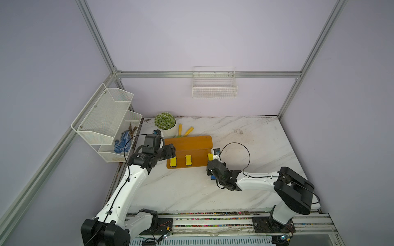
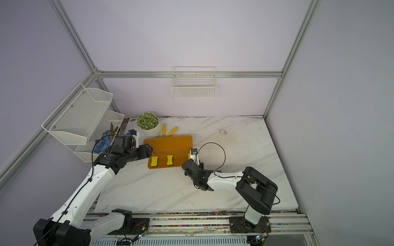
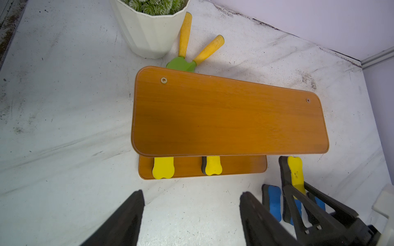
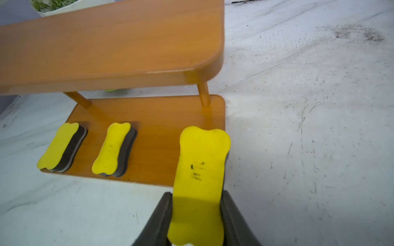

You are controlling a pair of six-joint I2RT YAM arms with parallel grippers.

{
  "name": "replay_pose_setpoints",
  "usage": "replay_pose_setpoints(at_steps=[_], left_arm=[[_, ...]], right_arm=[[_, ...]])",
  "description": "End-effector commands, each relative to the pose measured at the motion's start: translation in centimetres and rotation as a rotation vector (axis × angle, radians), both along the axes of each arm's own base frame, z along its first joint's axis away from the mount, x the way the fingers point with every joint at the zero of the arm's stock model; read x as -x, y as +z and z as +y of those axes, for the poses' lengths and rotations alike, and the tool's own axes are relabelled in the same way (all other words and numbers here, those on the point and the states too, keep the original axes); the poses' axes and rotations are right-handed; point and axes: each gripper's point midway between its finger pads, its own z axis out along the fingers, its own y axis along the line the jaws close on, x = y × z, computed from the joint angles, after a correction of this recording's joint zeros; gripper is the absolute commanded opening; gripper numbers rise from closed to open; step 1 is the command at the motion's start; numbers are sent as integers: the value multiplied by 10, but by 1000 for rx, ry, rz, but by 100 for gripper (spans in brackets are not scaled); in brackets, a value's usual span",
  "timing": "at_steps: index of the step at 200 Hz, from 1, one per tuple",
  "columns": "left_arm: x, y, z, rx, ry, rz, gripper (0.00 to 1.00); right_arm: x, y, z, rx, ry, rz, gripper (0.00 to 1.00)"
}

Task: Remove the whiteboard erasers from the shelf
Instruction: Pick up the whiteboard eraser from the shelf, then place the whiteboard eraser at the center of the board.

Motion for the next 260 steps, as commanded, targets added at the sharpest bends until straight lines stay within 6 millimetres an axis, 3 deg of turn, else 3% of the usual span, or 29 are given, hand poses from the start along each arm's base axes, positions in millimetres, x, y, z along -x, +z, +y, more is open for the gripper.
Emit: replay_pose_setpoints(at_steps=[1,50,86,119,180,260], left_arm=[[0,21,-10,-3,-40,-88,75],[0,52,-45,25,-100,-144,77],[-7,68,-63,56,-134,-164,77],[-12,79,-67,61,-144,-200,78],[-19,78,-68,32,-155,-204,79],[-19,73,-66,29,-149,-212,79]], right_arm=[[23,8,-21,6,-30,33,27],[81,18,-78,11,-69,85,27],[123,-1,-126,-10,-109,167,26],[144,-23,-147,-18,-111,245,26],[162,-55,-150,-27,-93,361,26],[172,-65,-149,-25,-122,450,28]])
